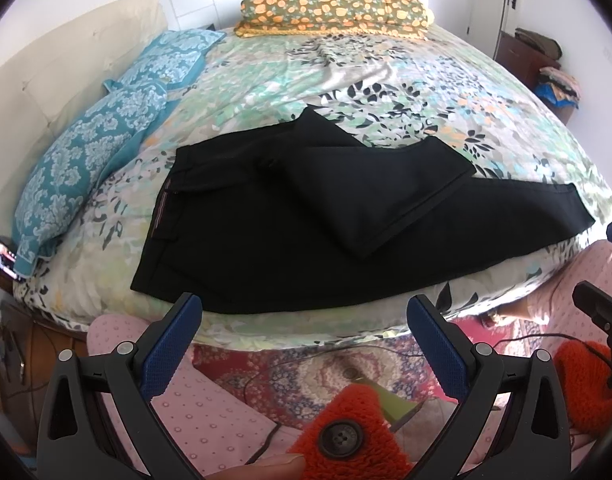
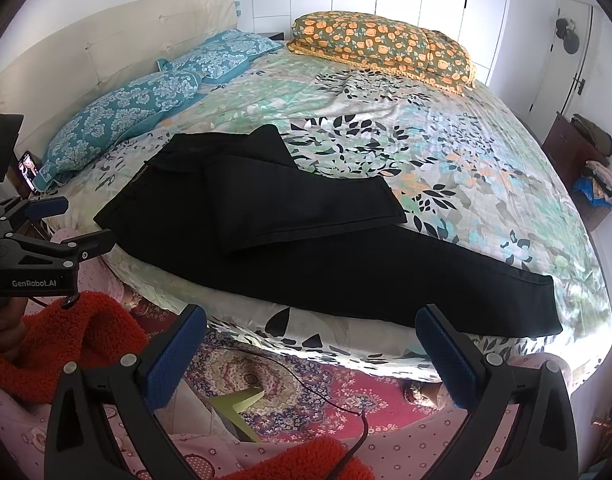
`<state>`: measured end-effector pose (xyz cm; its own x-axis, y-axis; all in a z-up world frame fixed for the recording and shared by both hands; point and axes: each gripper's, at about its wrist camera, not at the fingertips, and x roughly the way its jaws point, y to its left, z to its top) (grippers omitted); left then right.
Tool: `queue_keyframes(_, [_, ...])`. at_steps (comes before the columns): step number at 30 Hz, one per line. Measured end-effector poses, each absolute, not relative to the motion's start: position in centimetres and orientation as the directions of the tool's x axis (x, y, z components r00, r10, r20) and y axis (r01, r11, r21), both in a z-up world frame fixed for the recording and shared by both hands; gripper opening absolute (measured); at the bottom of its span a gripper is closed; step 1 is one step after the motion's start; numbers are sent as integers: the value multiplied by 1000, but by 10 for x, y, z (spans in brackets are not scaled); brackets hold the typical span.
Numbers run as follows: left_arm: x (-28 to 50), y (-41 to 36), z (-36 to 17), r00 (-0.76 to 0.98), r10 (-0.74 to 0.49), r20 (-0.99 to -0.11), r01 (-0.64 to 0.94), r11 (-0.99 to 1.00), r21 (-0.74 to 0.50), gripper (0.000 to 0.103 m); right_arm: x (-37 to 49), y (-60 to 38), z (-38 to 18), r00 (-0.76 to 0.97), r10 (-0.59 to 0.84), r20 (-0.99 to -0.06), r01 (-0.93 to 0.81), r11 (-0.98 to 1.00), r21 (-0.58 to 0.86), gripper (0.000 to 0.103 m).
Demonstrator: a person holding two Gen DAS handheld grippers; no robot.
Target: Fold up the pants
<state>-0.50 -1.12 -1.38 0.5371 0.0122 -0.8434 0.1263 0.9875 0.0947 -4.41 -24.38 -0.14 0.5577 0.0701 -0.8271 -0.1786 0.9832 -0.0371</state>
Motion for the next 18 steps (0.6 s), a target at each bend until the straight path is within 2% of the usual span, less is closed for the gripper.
queue_keyframes(18, [-5,-12,-14,537,13,-844,127,987,96,102,-45,-249,-5,553,71,-830,-175,984,-33,103])
